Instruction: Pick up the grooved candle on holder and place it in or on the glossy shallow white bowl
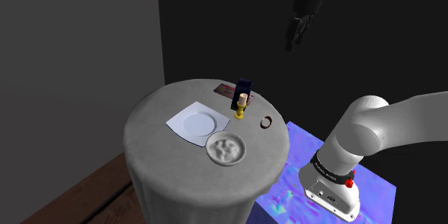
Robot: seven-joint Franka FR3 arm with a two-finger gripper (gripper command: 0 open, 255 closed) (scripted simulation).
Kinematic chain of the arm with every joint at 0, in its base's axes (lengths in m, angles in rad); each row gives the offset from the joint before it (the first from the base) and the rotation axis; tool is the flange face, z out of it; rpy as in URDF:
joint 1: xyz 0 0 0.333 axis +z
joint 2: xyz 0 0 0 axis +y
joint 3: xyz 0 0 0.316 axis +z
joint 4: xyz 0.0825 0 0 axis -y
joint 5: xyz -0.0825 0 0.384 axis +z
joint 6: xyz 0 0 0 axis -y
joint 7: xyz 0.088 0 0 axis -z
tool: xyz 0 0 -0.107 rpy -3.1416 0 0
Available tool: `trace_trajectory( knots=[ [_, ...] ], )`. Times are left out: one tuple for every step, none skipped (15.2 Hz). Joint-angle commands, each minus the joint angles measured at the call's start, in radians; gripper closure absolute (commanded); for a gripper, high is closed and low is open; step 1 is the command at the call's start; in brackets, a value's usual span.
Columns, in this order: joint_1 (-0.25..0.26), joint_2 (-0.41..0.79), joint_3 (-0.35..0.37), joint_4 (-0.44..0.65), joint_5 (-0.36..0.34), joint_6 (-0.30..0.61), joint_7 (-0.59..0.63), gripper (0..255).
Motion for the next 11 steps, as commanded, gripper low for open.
trace_trajectory(
  knots=[
    [0.0,0.0,0.0,0.0,0.0,0.0,0.0,0],
    [-0.003,0.0,0.012,-0.031,0.01,0.031,0.028,0],
    [-0.006,0.002,0.024,-0.06,0.02,0.062,0.056,0],
    [-0.009,0.006,0.036,-0.088,0.03,0.093,0.084,0],
    [-0.012,0.011,0.049,-0.115,0.04,0.125,0.112,0],
    [-0.015,0.018,0.061,-0.14,0.05,0.158,0.139,0],
    [-0.017,0.027,0.074,-0.164,0.059,0.191,0.167,0],
    [-0.019,0.038,0.087,-0.187,0.069,0.225,0.194,0],
    [-0.021,0.05,0.1,-0.208,0.079,0.259,0.221,0],
    [-0.024,0.065,0.114,-0.228,0.088,0.295,0.248,0],
    [-0.025,0.082,0.127,-0.246,0.097,0.33,0.276,0]
  ],
)
